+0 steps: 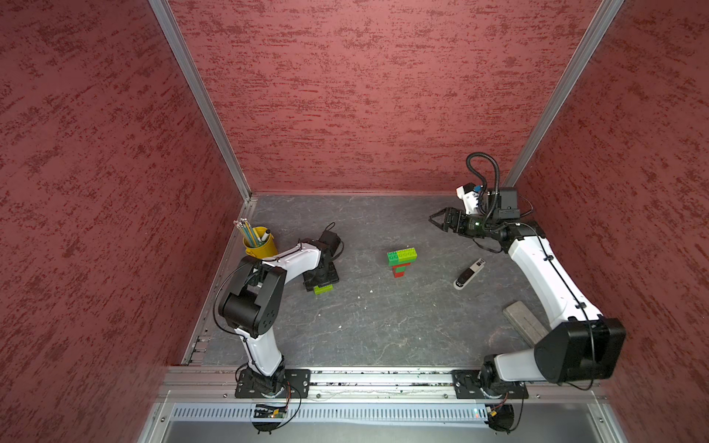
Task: Assemble a spoon with lego
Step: Move the lego brick at the center of the board.
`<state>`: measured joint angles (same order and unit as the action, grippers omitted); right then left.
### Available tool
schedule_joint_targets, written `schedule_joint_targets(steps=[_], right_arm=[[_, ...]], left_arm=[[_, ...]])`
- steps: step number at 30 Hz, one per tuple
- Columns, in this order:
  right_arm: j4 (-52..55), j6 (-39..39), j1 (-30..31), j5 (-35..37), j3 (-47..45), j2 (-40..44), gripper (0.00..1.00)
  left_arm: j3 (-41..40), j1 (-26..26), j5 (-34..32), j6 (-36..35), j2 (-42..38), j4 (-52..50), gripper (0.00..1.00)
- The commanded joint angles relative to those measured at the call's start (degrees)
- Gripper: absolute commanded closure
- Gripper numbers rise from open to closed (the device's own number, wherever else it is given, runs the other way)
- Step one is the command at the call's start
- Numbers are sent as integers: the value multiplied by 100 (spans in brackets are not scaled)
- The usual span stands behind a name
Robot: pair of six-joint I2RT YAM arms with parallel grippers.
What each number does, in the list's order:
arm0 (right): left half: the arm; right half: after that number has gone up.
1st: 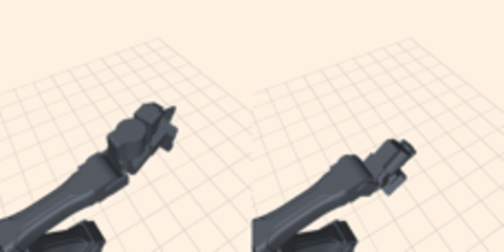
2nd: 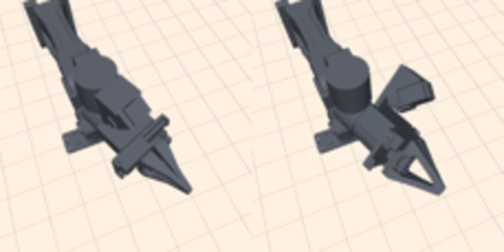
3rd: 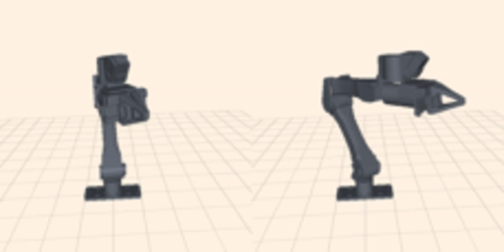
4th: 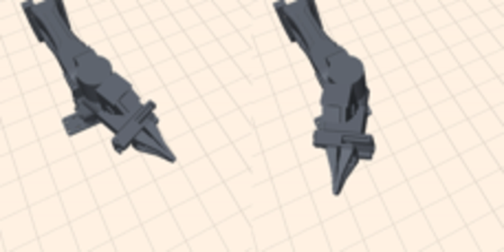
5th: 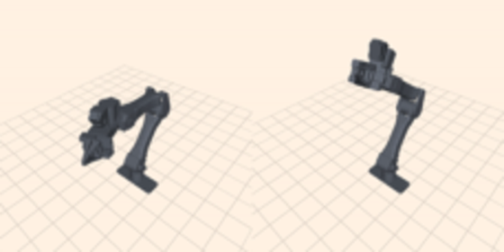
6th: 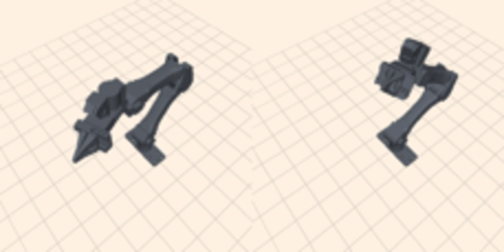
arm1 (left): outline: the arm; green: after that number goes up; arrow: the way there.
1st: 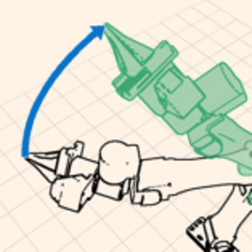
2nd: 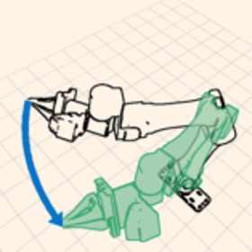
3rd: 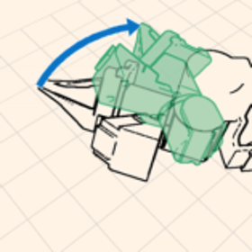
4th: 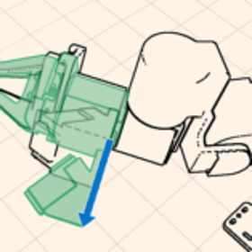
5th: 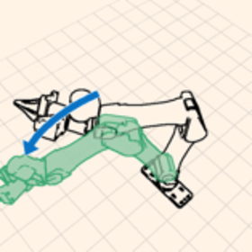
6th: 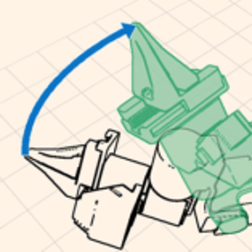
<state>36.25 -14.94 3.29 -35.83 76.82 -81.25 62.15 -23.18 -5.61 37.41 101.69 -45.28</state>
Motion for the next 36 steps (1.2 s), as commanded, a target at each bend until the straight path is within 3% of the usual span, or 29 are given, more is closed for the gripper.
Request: schedule_joint_targets(steps=[1, 5, 12, 17, 21, 26, 31, 36], right_arm=[[-39, 81, 27, -85, 123, -31, 4], [-47, 84, 31, -49, 90, 30, 4], [-101, 14, 28, 41, -125, 224, 4], [-89, 105, 49, 194, -195, 302, 5], [110, 509, 134, 845, -237, 437, 3], [98, 931, 618, 1391, -303, 870, 4], [336, 1165, 1421, 1888, -406, 1026, 2], [468, 2040, 3237, 2894, -911, 1375, 3]], left_arm=[[-2, -258, 46, -78, -62, -43, 37], [348, -1051, 316, -123, 199, -234, 38], [616, -2250, 508, 189, 592, -403, 30], [804, -2428, 309, 215, 631, -502, 15], [951, -2404, 135, 59, 163, -722, 9], [818, -2114, 55, -18, -1006, -1136, 7], [681, -1096, 590, -538, -2058, -1228, 6], [637, 184, 943, -1156, -2633, -1203, 5]])
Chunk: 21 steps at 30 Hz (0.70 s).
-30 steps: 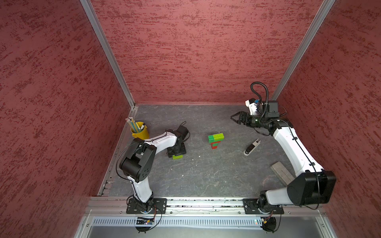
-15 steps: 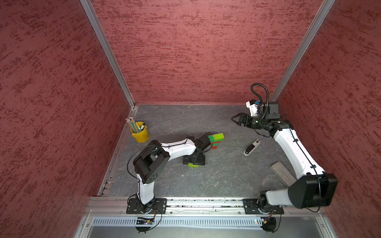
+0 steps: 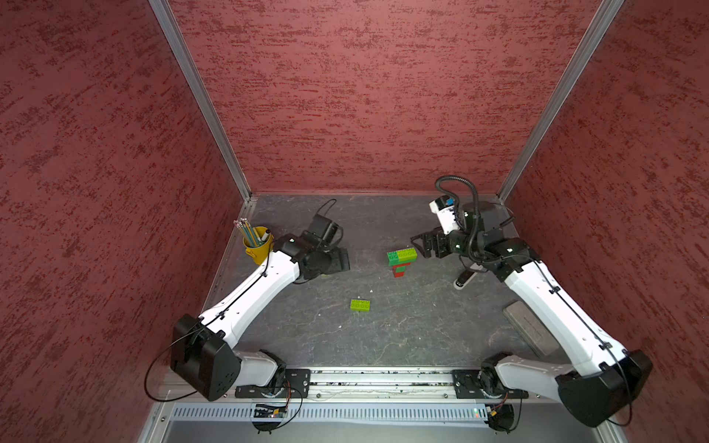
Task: Assemble a spoon with lego
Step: Move the lego brick at the center of the board, then pick up the lego brick from the center of the board.
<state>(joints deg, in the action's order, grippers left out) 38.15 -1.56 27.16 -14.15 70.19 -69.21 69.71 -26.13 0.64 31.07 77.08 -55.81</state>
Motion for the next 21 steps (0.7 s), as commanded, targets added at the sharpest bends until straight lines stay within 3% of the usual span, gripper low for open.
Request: schedule_joint_targets(steps=[1, 6, 9, 15, 21], right_arm=[[252, 839, 1170, 787, -297, 182, 3], [-364, 1530, 2557, 876, -583, -146, 5], [-950, 1773, 2947, 912, -910, -585, 8], [-1954, 1908, 3173, 1106, -1139, -1717, 20], [-1881, 2014, 3168, 1408, -676, -2790, 25]], left_arm=[[-156, 742, 422, -621, -249, -136, 5], [-599, 2007, 1022, -989, -620, 167, 5], [-965, 2493, 1302, -1075, -807, 459, 5], [-1393, 2980, 1663, -1096, -1056, 730, 5], [-1484, 3121, 1734, -1332, -1046, 710, 5]])
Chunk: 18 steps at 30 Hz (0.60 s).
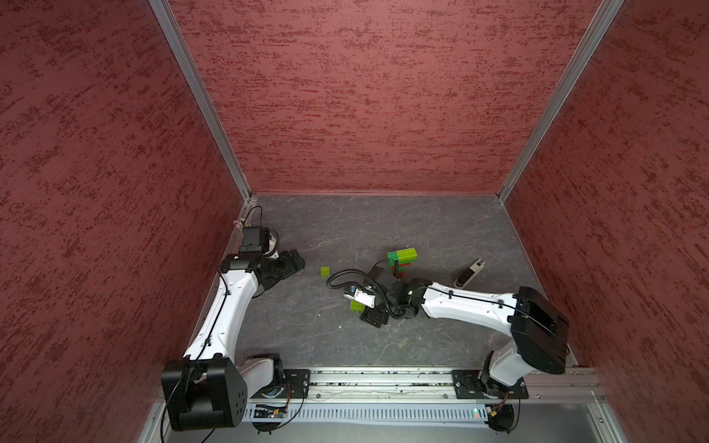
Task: Assemble a spoon with lego
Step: Pick up the lego brick from the center of the board.
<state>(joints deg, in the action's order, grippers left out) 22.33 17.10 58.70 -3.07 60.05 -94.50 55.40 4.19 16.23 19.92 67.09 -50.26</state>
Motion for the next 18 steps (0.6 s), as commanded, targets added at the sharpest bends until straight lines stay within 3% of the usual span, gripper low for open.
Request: schedule_joint_targets(steps=[1, 18], right_arm=[[-296, 144, 17, 278, 380, -387, 26], [35, 255, -68, 192, 837, -1314, 49]], left_arm=[[-84, 95, 214, -231, -47, 187, 5], [-223, 127, 267, -330, 206, 414, 7]])
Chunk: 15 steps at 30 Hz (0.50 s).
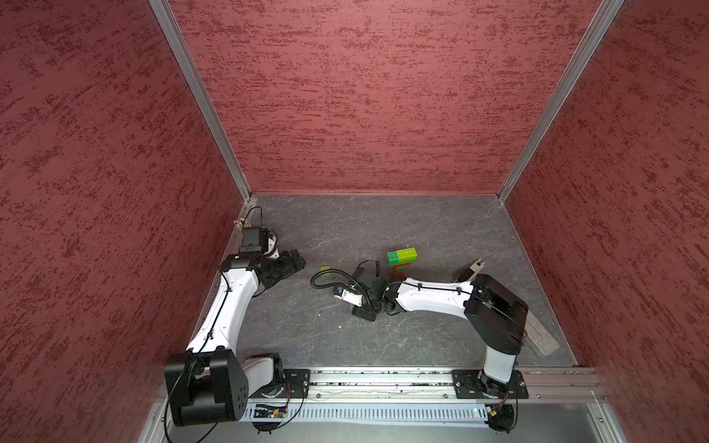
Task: Assemble a spoon with lego
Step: Pick up the lego brick from the center of the board.
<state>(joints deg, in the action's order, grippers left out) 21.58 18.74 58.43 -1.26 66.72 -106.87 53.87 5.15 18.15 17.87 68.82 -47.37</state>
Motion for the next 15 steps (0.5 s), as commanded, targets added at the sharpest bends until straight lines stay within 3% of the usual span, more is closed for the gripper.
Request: schedule_joint_targets(steps=[1, 4, 15], right_arm=[[120, 94, -54, 35, 165, -79, 50], [142, 111, -89, 89, 138, -79, 55], [127, 105, -139, 20, 100, -149, 59]], left_arm=[[-69, 26, 59, -125, 27, 112, 8], [-74, 13, 28, -122, -8, 111, 7], [-78, -175, -121, -117, -25, 53, 8]])
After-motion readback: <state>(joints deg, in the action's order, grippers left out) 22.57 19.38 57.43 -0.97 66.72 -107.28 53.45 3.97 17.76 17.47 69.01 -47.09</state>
